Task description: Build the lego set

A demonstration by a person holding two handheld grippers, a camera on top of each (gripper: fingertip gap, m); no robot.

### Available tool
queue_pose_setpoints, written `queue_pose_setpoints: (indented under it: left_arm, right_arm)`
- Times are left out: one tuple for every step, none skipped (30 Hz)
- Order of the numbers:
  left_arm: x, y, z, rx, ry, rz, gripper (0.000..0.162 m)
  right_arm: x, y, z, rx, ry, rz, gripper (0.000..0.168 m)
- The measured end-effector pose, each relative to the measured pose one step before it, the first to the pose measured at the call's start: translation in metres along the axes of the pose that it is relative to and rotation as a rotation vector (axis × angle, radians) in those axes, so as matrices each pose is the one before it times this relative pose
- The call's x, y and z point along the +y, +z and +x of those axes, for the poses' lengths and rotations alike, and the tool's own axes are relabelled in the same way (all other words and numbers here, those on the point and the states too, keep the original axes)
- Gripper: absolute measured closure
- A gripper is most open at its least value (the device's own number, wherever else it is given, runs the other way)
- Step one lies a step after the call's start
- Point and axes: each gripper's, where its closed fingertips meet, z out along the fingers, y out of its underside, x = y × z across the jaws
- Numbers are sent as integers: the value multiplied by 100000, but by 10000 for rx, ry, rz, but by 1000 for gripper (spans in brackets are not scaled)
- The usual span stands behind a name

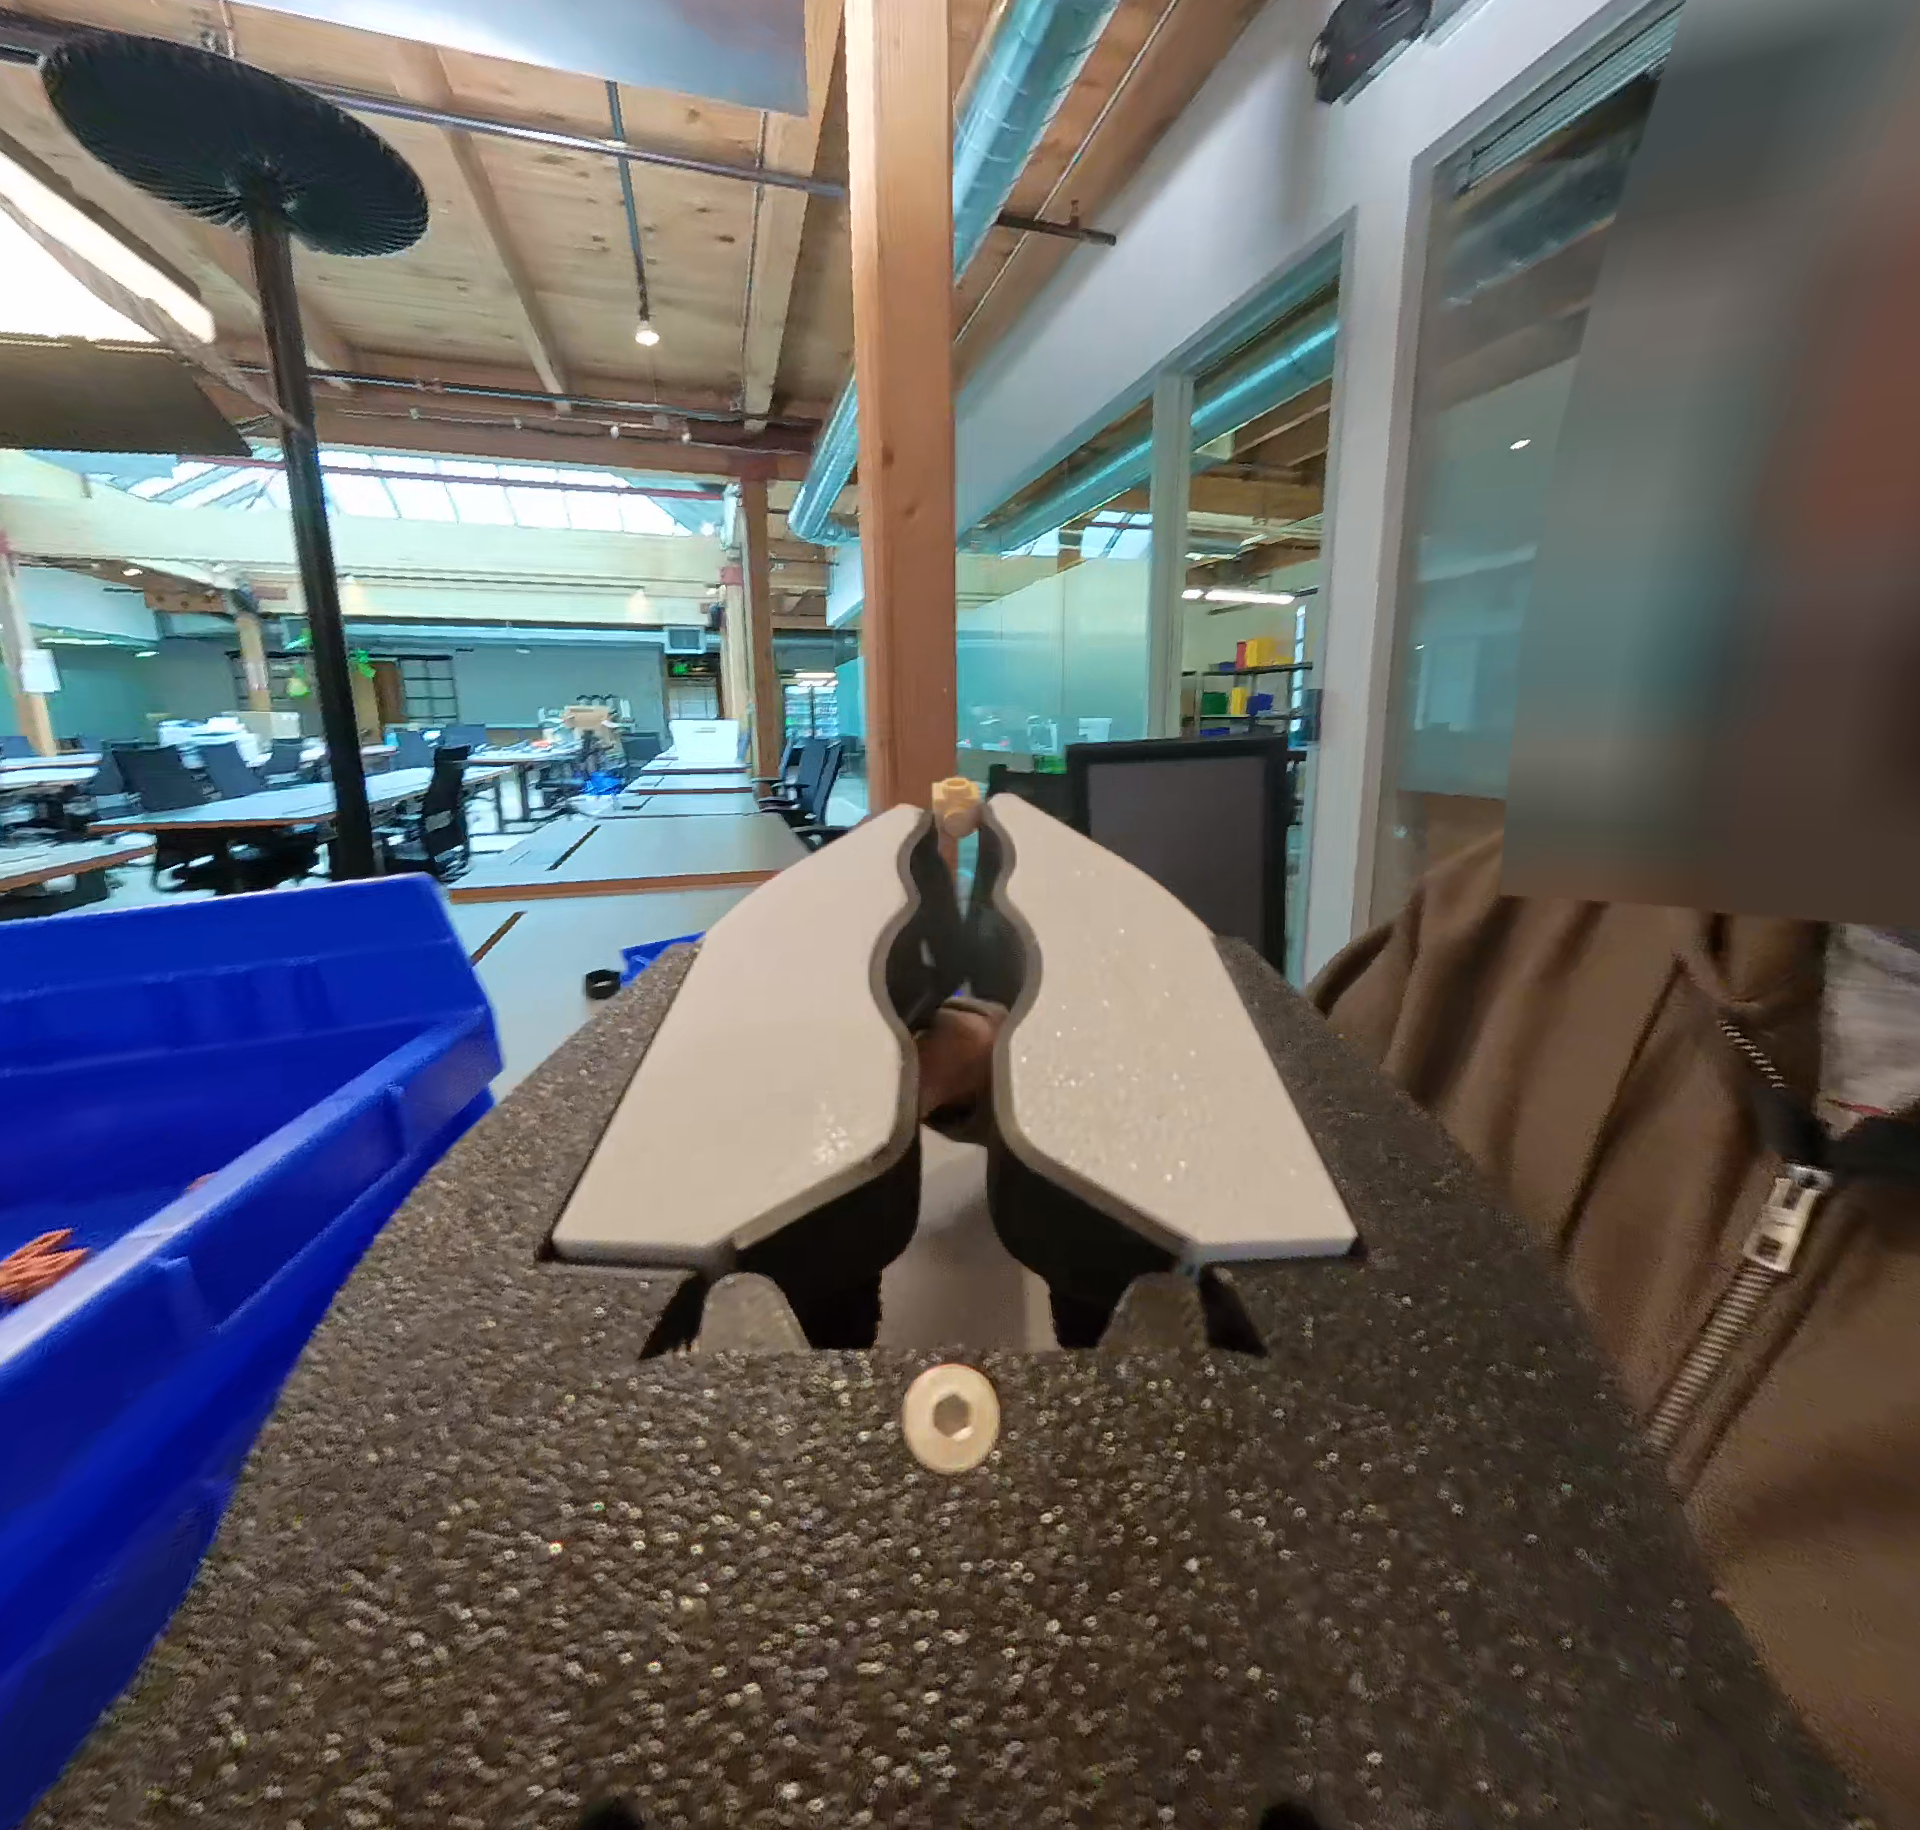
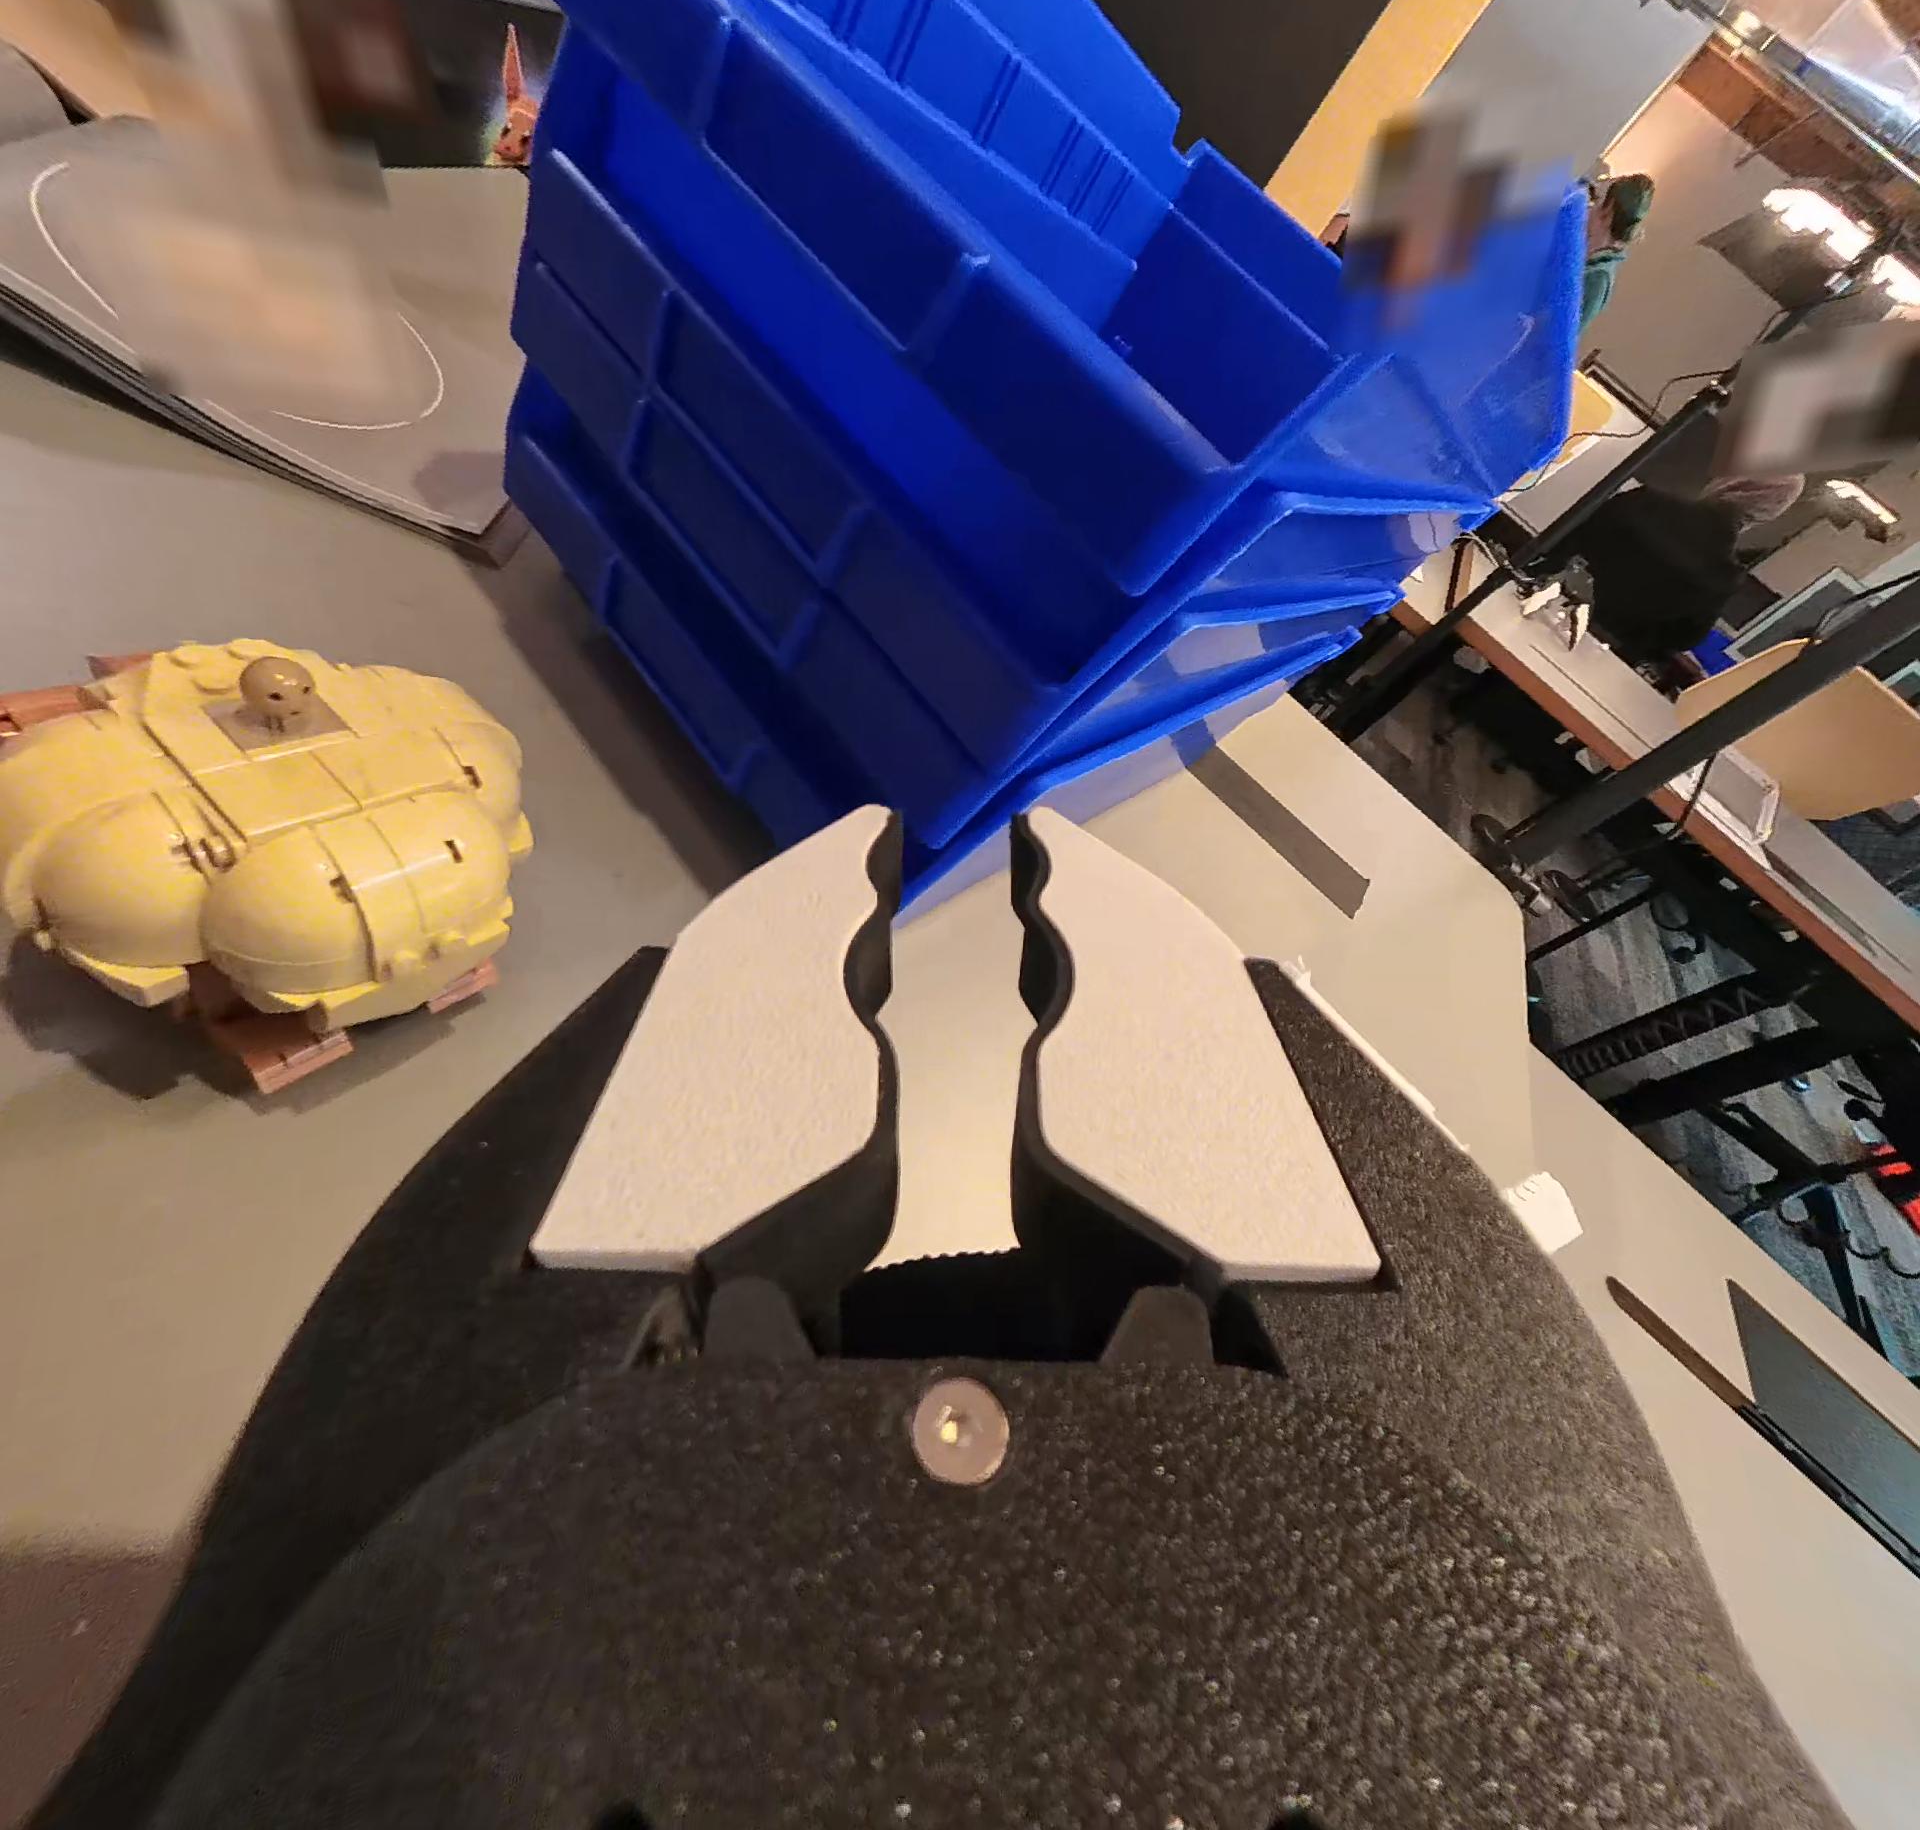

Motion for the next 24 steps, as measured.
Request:
queue_pose_setpoints:
  left_arm:
    - [71, 93, -783, -331, 120, -134, 155]
    - [-13, 158, -1265, -622, 168, -172, 155]
    - [80, 249, -1968, -1067, 212, -343, 154]
    - [203, 372, -2513, -1403, 218, -522, 154]
    - [325, 519, -2629, -1493, 184, -653, 154]
    - [410, 654, -2306, -1337, 244, -741, 154]
    - [478, 743, -1845, -1128, 406, -789, 154]
    - [539, 754, -1375, -909, 496, -781, 154]
    - [345, 674, -800, -599, 483, -594, 149]
    - [143, 487, -388, -384, 415, -364, 144]
    - [109, 303, -226, -297, 285, -247, 141]
    - [131, 135, -136, -245, 164, -163, 137]
    - [238, 2, 5, -132, 67, -133, 135]
    - [277, -159, 73, -71, -17, -69, 133]
    - [229, -354, 194, -2, -43, 45, 131]
    - [233, -589, 401, 102, -8, 130, 130]
    - [287, -804, 605, 169, 41, 155, 130]
    - [458, -908, 836, 265, 67, 117, 130]
    - [693, -955, 1135, 398, 95, 34, 130]
    - [956, -943, 1452, 572, 128, -49, 130]
    - [1193, -894, 1857, 801, 170, -111, 129]
    - [1417, -776, 2074, 898, 167, -168, 130]
    - [1589, -614, 2203, 957, 182, -180, 130]
    - [1777, -428, 2364, 1066, 185, -259, 130]
  right_arm:
    - [101, 61, -53, -20, -5, -39, 148]
    - [113, 51, -29, -5, 2, -43, 148]
    - [91, 52, -41, -13, 22, -27, 148]
    - [63, 53, -74, -36, 41, -18, 149]
    - [62, 69, -79, -41, 38, -22, 149]
    - [69, 53, -31, -12, 13, -29, 149]
    - [106, 40, -10, 10, -21, -42, 149]
    - [138, 37, 17, 24, -46, -54, 149]
    - [149, 30, 24, 30, -53, -55, 149]
    - [165, 27, 0, -1, -37, -54, 149]
    - [136, 17, -50, -42, -9, -45, 149]
    - [107, 29, -73, -55, 16, -26, 149]
    - [72, 26, -80, -66, 27, -18, 149]
    - [15, -8, -90, -73, 19, -3, 149]
    - [-54, -46, -106, -78, 1, 32, 149]
    - [-137, -123, -150, -91, -7, 65, 149]
    - [-211, -178, -193, -118, -4, 95, 149]
    - [-275, -216, -272, -155, 16, 125, 149]
    - [-336, -229, -334, -176, 43, 157, 149]
    - [-393, -244, -370, -190, 45, 184, 149]
    - [-429, -234, -436, -196, 26, 202, 150]
    - [-466, -243, -486, -195, 8, 210, 150]
    - [-483, -235, -548, -202, -7, 215, 151]
    - [-520, -222, -626, -221, -13, 229, 151]
